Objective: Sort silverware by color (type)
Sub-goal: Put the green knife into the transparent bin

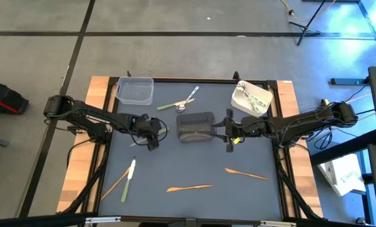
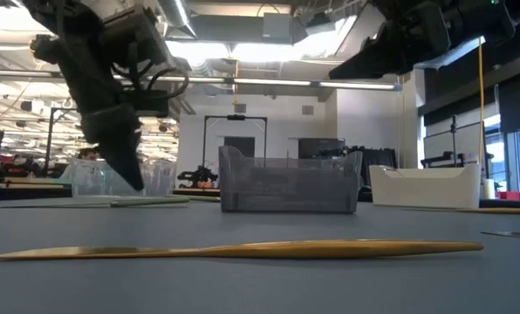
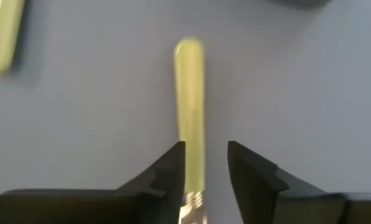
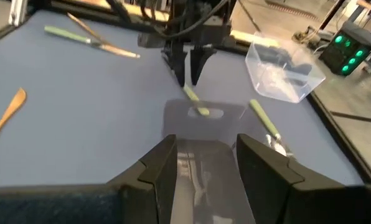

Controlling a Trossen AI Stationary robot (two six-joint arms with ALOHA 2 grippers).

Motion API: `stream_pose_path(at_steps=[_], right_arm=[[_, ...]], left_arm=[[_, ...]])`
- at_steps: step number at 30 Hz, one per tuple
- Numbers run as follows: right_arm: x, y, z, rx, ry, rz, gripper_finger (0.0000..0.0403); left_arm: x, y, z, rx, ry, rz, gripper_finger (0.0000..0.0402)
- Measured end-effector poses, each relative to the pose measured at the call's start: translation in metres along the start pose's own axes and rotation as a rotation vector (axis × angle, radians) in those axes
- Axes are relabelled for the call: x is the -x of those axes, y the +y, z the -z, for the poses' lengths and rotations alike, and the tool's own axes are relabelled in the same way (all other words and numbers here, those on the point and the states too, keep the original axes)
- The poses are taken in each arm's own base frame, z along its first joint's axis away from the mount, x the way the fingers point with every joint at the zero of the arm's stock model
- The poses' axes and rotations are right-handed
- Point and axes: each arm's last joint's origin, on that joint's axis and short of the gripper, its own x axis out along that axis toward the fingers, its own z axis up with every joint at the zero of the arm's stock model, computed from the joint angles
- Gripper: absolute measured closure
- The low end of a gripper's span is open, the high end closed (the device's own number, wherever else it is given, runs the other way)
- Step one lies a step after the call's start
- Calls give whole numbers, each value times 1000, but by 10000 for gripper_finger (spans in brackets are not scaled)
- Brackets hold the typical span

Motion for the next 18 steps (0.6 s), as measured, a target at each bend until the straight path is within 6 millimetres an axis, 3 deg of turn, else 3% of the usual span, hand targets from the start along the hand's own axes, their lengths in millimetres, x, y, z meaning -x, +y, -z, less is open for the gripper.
stream_pose_path(at_steps=[7,18], right_arm=[[-9,1,1,25,-18,20,249],[-10,1,0,43,-30,23,249]], left_arm=[[-9,11,11,36,35,-10,262],[-17,16,22,48,27,37,279]])
